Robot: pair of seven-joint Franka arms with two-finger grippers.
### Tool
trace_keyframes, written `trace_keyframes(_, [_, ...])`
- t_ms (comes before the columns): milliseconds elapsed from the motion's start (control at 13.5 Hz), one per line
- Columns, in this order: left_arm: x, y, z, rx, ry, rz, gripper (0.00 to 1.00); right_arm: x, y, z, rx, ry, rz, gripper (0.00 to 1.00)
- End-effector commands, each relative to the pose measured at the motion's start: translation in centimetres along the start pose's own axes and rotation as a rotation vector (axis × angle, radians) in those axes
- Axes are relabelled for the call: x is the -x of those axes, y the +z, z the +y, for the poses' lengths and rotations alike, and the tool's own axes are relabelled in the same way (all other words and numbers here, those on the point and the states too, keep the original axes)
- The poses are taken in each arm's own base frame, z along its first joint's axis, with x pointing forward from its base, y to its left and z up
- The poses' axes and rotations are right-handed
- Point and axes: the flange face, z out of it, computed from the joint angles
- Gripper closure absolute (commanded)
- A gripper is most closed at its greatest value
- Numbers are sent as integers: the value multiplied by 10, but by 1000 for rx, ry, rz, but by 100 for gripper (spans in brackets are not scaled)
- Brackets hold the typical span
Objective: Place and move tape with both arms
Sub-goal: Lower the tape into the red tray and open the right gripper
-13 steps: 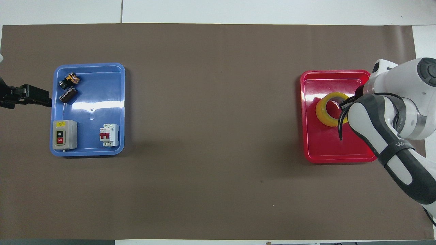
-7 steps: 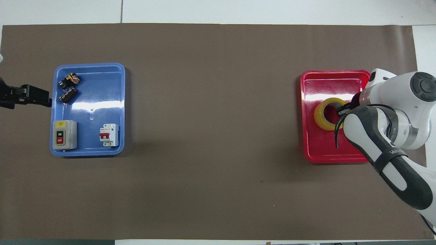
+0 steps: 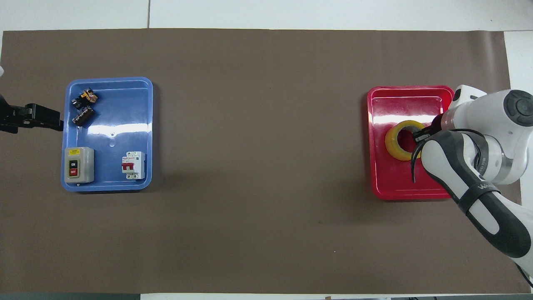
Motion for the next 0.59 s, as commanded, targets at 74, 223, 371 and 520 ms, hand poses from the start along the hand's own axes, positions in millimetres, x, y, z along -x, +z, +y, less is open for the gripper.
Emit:
trace_keyframes(74, [8,-2,-1,24,3,16,0,11,-8,8,13,-28,14,100])
trace_keyframes(223, [8,-2,-1,24,3,18,0,13,-5,8,9,-16,9,43])
trace_keyframes(371, [8,-2,-1,24,3,16,0,12,-6,8,17,-14,23,0])
trace_keyframes(520, [8,-2,-1,24,3,18,0,9,-10,9,18,21,26,0])
